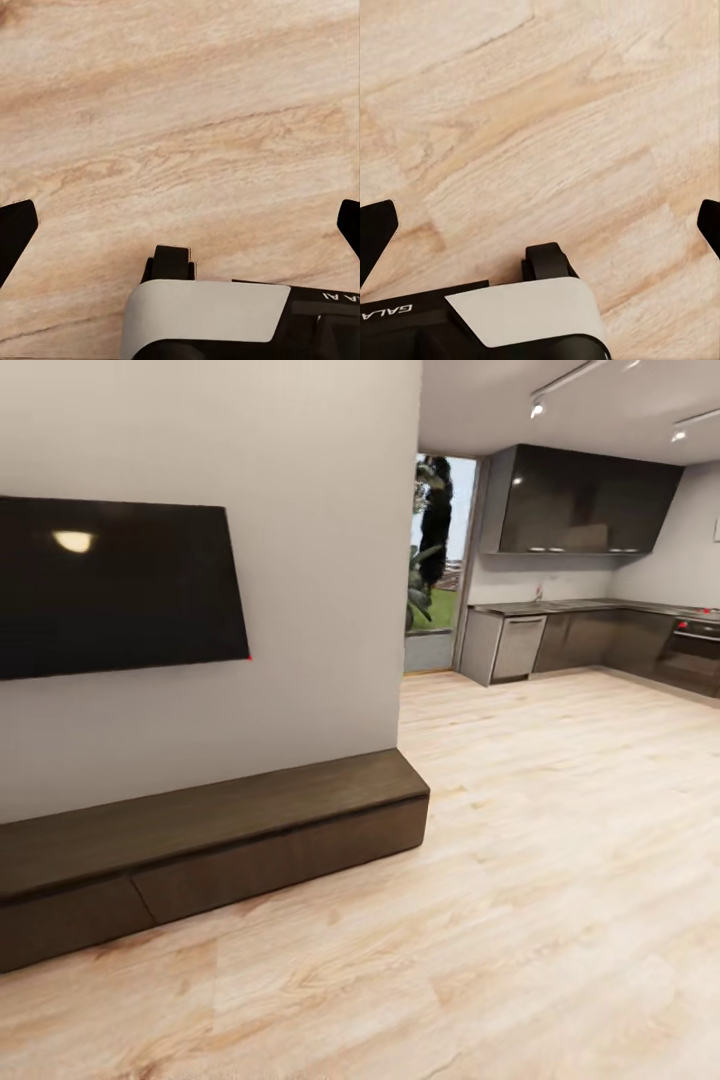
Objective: Place each of the two pumpkins and all three candles from the living room inside a cabinet in the living room (use any cabinet), then make sure every cabinet is closed, and position the cauldron so it is next to a table in the living room.
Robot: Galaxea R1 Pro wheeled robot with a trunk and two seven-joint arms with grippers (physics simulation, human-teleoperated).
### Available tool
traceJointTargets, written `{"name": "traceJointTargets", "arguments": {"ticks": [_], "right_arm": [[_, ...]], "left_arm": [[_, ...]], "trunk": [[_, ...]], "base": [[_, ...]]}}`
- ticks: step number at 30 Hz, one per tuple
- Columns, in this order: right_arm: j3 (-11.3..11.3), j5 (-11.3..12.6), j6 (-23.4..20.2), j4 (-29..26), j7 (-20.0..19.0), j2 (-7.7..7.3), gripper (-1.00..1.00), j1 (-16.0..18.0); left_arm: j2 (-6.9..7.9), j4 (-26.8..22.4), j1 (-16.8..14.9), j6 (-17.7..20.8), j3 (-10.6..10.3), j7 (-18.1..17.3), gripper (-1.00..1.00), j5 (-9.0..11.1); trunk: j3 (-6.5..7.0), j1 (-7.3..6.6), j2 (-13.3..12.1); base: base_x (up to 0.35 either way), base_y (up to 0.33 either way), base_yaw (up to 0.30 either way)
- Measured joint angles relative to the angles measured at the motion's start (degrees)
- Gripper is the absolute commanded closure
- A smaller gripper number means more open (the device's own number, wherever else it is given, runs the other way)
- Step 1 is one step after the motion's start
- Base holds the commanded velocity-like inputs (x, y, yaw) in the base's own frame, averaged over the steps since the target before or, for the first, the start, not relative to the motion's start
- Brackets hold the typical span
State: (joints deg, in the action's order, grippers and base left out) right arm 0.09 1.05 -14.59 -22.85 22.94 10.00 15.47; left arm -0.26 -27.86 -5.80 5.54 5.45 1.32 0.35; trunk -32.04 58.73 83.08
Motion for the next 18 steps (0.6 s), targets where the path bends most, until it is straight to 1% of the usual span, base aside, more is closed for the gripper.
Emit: {"name": "traceJointTargets", "arguments": {"ticks": [11, 18], "right_arm": [[0.1, 0.0, 0.0, 0.0, 0.0, 0.0, -1.0, 0.0], [0.0, 0.0, 0.1, 0.1, 0.0, 0.0, -1.0, 0.0]], "left_arm": [[-0.01, 0.0, 0.0, 0.0, 0.0, 0.0, -1.0, 0.0], [-0.01, 0.0, 0.0, 0.0, 0.0, 0.0, -1.0, 0.0]], "trunk": [[-0.27, 0.0, 0.0], [-0.44, 0.0, 0.0]], "base": [[0.0, 0.087, 0.287], [0.017, 0.173, 0.287]]}}
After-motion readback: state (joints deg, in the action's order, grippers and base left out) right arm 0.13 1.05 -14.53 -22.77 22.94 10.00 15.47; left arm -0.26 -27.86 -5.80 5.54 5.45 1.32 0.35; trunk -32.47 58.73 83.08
